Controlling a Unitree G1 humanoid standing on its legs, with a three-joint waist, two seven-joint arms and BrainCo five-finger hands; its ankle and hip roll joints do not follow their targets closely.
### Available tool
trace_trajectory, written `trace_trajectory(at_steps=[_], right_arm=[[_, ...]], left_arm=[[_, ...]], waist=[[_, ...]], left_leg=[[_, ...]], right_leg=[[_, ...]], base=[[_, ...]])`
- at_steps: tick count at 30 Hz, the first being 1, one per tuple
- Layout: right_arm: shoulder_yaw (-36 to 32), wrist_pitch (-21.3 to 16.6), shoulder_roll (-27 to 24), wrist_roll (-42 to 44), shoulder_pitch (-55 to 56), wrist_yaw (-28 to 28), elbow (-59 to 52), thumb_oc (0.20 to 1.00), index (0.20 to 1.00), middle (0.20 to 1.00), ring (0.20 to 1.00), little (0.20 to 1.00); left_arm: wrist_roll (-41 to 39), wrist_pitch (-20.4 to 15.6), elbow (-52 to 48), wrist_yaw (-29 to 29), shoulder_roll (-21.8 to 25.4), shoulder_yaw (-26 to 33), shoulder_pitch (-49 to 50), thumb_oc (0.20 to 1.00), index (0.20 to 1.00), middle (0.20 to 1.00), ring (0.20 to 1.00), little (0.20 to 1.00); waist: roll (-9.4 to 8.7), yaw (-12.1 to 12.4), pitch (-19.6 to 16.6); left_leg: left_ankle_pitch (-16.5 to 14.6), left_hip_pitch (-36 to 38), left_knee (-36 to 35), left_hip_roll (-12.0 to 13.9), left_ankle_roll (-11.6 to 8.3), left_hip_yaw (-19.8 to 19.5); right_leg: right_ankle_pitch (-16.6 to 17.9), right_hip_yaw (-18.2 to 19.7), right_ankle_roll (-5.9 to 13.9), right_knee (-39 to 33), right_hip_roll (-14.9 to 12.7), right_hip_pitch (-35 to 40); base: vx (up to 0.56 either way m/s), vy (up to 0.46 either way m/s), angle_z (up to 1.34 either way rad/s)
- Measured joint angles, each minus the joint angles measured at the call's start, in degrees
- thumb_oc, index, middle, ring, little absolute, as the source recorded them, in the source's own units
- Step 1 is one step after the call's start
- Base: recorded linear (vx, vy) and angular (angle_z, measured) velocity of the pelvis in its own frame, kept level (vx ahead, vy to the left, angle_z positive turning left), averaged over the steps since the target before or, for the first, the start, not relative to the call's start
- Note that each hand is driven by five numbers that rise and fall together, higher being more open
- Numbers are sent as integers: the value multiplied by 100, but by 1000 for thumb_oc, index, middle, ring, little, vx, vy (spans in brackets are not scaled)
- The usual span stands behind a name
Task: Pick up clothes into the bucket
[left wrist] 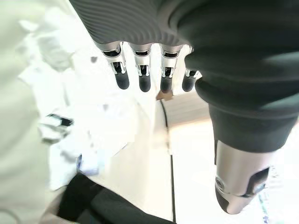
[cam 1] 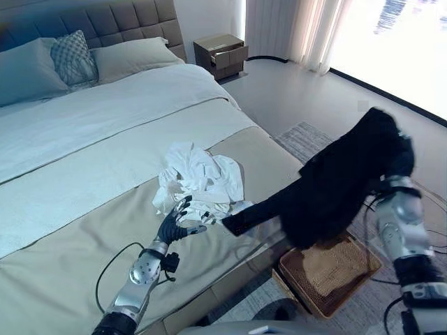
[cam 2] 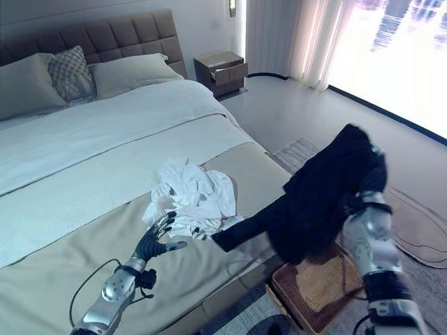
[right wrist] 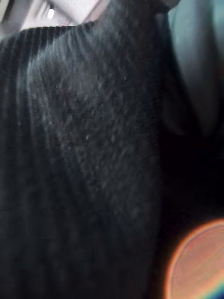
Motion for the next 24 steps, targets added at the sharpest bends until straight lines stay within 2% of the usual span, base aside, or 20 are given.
trace_trajectory(at_steps=[5, 11, 15, 21, 24], right_arm=[[-268, -63, -666, 119, -254, -65, 236, 200, 200, 200, 200, 200], [-453, -104, -996, 126, -334, -167, 304, 200, 200, 200, 200, 200], [-646, -268, -1262, 128, -335, -262, 326, 200, 200, 200, 200, 200], [-707, -285, -1286, 109, -157, -232, 325, 200, 200, 200, 200, 200], [-781, -271, -943, -88, 225, -161, 155, 200, 200, 200, 200, 200]], left_arm=[[-85, -12, 159, -31, -3, 142, 134, 1000, 1000, 1000, 1000, 1000], [-273, -40, 227, 14, -70, 482, 276, 1000, 1000, 1000, 1000, 1000], [-273, -121, 358, 126, -72, 622, 298, 1000, 1000, 1000, 1000, 1000], [-295, -122, 393, 301, -176, 934, 336, 1000, 1000, 1000, 1000, 1000], [-413, -146, 386, 440, -275, 1205, 348, 1000, 1000, 1000, 1000, 1000]], waist=[[-26, 0, 57], [-58, -13, 101], [-62, -12, 105], [-73, -14, 112], [-107, -11, 130]], left_leg=[[-2, -5, 0, 9, 1, 1], [-4, -14, -2, 8, 3, 3], [-4, -19, -3, 7, 3, 2], [-12, -30, -7, 13, 3, 19], [-9, -31, 3, 30, -1, 23]], right_leg=[[-6, 9, 6, -5, 6, -7], [-6, 21, 6, -4, 8, -21], [-6, 21, 7, -4, 8, -28], [-7, 59, 8, 0, 20, -66], [-5, 65, 3, 4, 44, -69]], base=[[0, 0, 0], [0, 0, 0], [0, 0, 0], [3, -8, -3], [-26, -6, -2]])
